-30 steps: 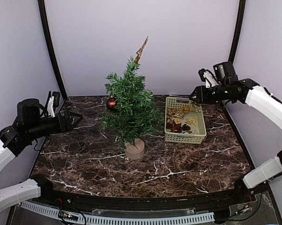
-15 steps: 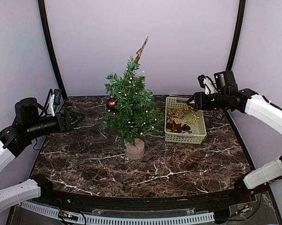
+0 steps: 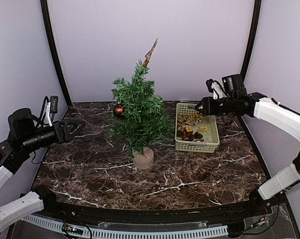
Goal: Decorate the small christmas tree
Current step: Pick up the ornament pick.
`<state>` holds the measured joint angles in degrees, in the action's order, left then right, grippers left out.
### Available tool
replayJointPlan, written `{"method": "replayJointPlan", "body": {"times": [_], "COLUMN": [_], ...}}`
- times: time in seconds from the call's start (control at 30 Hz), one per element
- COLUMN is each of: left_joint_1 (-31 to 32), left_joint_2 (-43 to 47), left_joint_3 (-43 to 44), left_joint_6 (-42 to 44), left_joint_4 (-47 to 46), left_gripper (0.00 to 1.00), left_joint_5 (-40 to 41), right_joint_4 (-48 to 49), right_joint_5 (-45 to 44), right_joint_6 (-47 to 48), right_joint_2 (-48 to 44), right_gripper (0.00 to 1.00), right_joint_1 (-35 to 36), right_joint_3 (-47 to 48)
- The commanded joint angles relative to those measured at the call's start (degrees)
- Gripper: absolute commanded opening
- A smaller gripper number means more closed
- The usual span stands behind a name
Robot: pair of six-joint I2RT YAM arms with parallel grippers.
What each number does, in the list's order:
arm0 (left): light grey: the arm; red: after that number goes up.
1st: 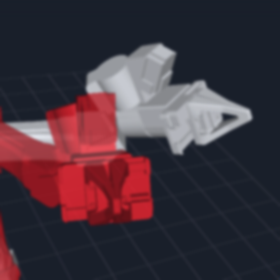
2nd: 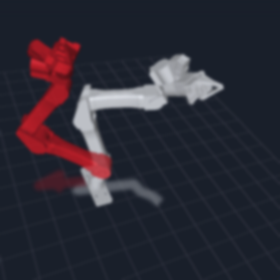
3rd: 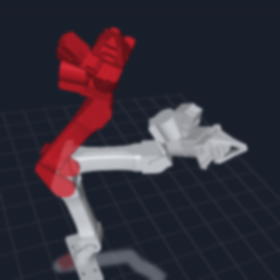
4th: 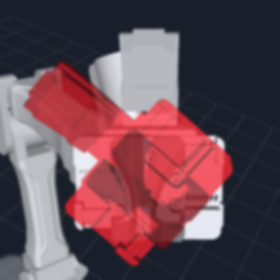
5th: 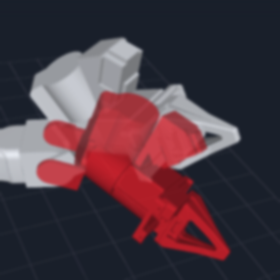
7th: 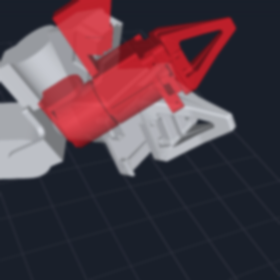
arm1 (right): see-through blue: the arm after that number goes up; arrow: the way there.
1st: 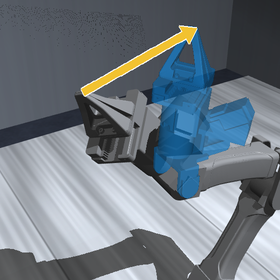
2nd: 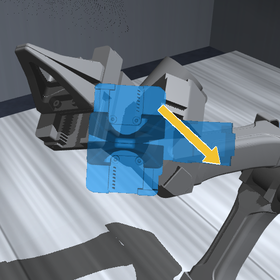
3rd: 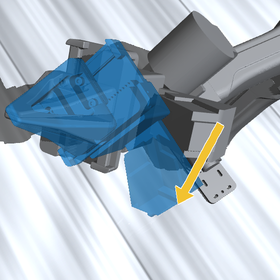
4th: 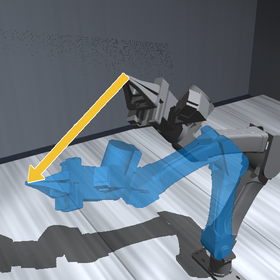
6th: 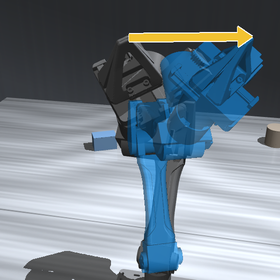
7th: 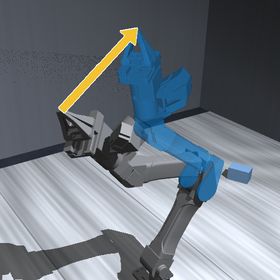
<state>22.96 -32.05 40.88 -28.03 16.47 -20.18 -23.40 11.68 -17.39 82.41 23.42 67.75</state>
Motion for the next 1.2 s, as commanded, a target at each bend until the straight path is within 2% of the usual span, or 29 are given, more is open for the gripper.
{"method": "replayJointPlan", "body": {"times": [0.0,0.13,0.23,0.5,0.63,0.77,0.9,0.97,1.17], "left_joint_1": [-0.5,-0.5,-0.5,-0.4,-0.4,1.0,7.2,13.9,27.2], "left_joint_2": [0.9,0.9,1.0,3.4,2.3,-1.1,-7.0,-12.5,-22.3], "left_joint_3": [-2.2,-1.8,-0.3,0.2,1.3,6.0,12.0,15.7,24.7], "left_joint_6": [-1.2,-1.5,-0.5,-1.2,-1.9,-1.4,1.6,3.9,10.3], "left_joint_4": [-1.5,-2.2,-1.5,-5.8,-8.0,-10.1,-10.4,-10.7,-13.9], "left_gripper": [0.79,0.79,0.79,0.79,0.78,0.76,0.75,0.75,0.74], "left_joint_5": [0.1,-0.7,-2.0,-5.7,-7.0,-7.1,-2.5,1.5,6.3], "right_joint_4": [2.0,6.5,8.0,3.2,0.1,-3.2,-6.6,-8.1,-11.1], "right_joint_5": [-2.5,-0.1,-0.7,-2.1,-2.0,-1.0,0.2,1.3,7.5], "right_joint_6": [0.3,-2.1,-2.1,-0.4,-0.2,-0.2,-0.1,0.1,-0.1], "right_joint_2": [-5.1,-2.2,-0.4,-2.9,-6.5,-10.5,-13.4,-14.0,-15.8], "right_gripper": [0.40,0.38,0.37,0.37,0.37,0.38,0.39,0.39,0.39], "right_joint_1": [0.1,0.1,0.1,0.0,0.0,0.0,0.0,0.0,0.0], "right_joint_3": [0.0,-7.4,-9.6,-2.6,0.4,3.4,7.2,9.2,14.3]}}
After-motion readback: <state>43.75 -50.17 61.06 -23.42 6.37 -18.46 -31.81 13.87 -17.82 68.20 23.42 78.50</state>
